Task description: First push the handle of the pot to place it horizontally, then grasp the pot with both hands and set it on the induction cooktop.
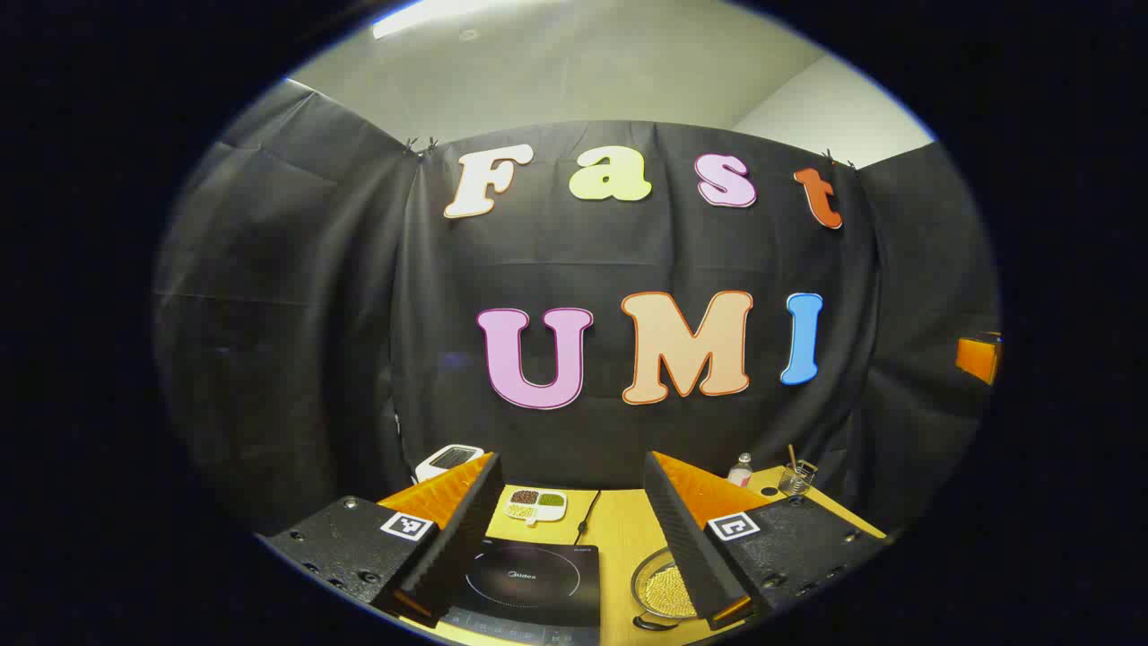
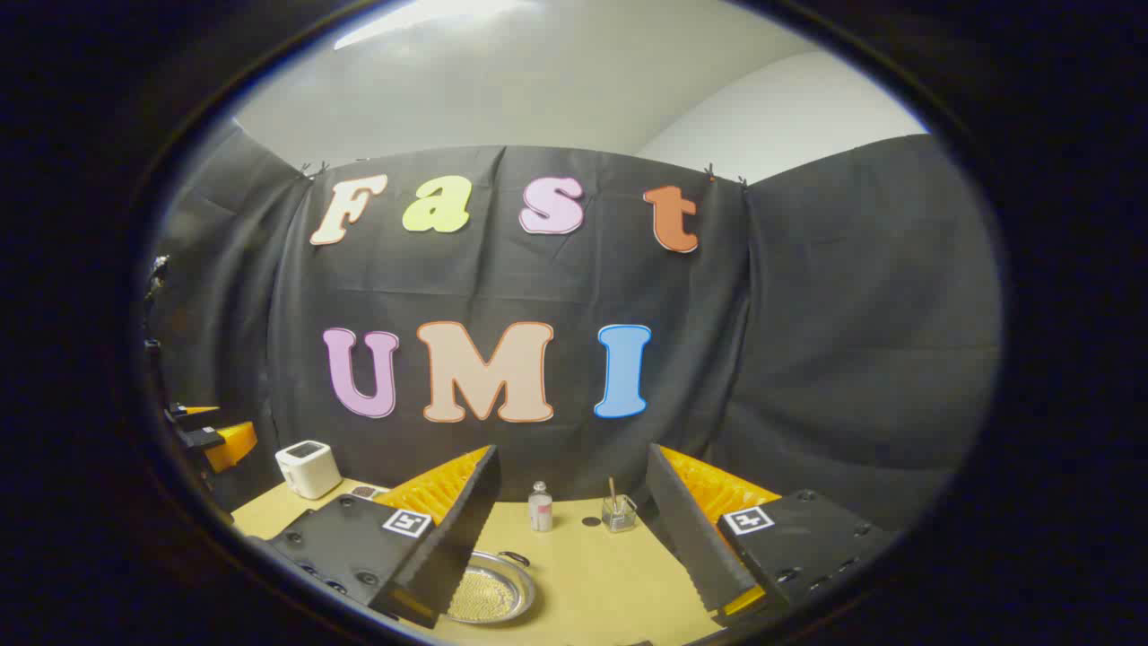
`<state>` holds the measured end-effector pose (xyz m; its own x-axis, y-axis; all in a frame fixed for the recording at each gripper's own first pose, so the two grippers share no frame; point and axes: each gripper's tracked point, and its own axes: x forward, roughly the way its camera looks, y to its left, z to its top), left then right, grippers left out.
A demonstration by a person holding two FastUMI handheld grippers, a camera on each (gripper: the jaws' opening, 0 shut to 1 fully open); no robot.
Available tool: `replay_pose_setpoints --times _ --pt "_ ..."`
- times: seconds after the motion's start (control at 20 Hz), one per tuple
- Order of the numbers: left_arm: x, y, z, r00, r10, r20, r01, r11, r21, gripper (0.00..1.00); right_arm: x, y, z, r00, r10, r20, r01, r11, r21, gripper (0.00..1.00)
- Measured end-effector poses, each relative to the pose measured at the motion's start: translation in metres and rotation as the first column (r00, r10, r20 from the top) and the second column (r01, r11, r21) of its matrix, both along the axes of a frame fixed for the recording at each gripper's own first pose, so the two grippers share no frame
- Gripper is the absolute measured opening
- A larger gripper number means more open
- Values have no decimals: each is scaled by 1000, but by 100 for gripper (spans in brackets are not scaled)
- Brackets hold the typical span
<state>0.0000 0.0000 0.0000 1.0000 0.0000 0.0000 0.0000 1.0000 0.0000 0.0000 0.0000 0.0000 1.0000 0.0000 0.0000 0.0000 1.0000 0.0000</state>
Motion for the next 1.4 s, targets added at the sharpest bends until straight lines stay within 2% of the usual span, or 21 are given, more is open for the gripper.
replay_pose_setpoints --times 0.1,0.2,0.25,0.55,0.65,1.0,1.2,1.3,1.4 --pt "-2 -1 0 1000 4 -2 -4 1000 0 96 1 0 -2 1000 8 -6 -8 1000 -2 99" --pt "-5 -2 -1 1000 10 -4 -10 1000 3 92 2 -1 -3 1000 18 -6 -18 1000 -2 99" --pt "-6 -2 0 1000 14 -5 -14 1000 4 96 2 -2 -4 1000 22 -5 -22 1000 -1 99" --pt "-13 -10 3 999 35 2 -35 999 6 96 5 -11 -8 999 49 -6 -49 999 1 99" --pt "-15 -15 2 999 43 5 -43 999 8 92 8 -14 -10 998 63 -8 -63 998 11 99" --pt "-33 -30 -2 995 97 10 -97 995 4 92 26 -18 -32 984 171 -44 -165 980 107 99" --pt "-43 -34 -2 989 145 10 -146 989 10 92 36 -17 -45 970 233 -66 -225 968 112 97" --pt "-45 -35 2 986 167 20 -168 986 22 92 41 -15 -49 963 261 -71 -251 960 121 91" --pt "-46 -36 4 983 181 24 -182 983 36 92 48 -14 -53 958 278 -72 -266 954 136 73"
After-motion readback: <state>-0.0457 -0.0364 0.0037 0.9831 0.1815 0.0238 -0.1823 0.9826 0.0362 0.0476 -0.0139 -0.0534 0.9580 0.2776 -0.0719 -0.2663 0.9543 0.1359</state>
